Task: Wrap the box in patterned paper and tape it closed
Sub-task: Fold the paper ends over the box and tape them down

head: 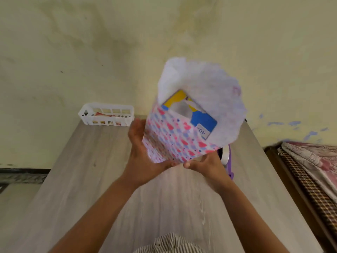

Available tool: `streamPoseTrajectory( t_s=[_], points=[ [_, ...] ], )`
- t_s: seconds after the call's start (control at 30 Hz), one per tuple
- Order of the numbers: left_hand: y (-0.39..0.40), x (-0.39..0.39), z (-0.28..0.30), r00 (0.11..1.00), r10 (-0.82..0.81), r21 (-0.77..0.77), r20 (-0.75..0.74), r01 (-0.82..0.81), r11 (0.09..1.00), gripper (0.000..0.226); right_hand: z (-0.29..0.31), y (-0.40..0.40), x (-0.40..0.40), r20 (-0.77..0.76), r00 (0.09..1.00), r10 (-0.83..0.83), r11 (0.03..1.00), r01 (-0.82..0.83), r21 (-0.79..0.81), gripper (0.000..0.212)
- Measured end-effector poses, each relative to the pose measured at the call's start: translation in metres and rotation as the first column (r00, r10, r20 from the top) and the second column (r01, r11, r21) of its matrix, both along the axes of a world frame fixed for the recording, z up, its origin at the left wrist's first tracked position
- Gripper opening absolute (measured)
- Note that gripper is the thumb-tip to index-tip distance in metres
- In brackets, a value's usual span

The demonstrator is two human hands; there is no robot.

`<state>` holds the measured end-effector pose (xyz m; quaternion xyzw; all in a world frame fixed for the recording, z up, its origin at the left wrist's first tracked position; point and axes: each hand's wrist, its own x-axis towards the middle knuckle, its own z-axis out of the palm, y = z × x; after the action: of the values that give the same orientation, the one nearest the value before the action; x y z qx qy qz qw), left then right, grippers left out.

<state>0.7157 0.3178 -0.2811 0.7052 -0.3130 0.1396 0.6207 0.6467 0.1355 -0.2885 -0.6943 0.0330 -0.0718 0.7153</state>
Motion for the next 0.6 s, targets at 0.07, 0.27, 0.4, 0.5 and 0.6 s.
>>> streamPoseTrajectory(
  t_s=[0.07,0.27,0.4,0.5,0.6],
  points=[
    [0.012,-0.005,-0.006,0.988,0.022,-0.121,-0.155,-0.042,0.992,0.114,0.002,-0.005,0.001,-0.032,0.996,0.088,0.996,-0.088,-0.005,0.108],
    [0.032,-0.03,-0.023,0.924,0.077,-0.082,-0.375,-0.116,0.99,0.097,-0.002,-0.002,-0.015,-0.175,0.943,0.285,0.954,-0.296,-0.039,0.115],
    [0.036,-0.043,-0.028,0.896,0.111,-0.004,-0.429,-0.126,0.992,0.101,0.007,0.014,-0.027,-0.156,0.958,0.241,0.97,-0.24,0.024,0.093],
    [0.033,-0.051,-0.024,0.897,0.118,0.014,-0.425,-0.124,0.992,0.084,0.011,0.022,-0.034,-0.123,0.981,0.148,0.988,-0.141,0.065,0.09],
    [0.032,-0.056,-0.014,0.891,0.154,0.024,-0.428,-0.158,0.987,0.068,0.011,0.025,-0.037,-0.096,0.993,0.066,0.994,-0.057,0.089,0.091]
  ],
)
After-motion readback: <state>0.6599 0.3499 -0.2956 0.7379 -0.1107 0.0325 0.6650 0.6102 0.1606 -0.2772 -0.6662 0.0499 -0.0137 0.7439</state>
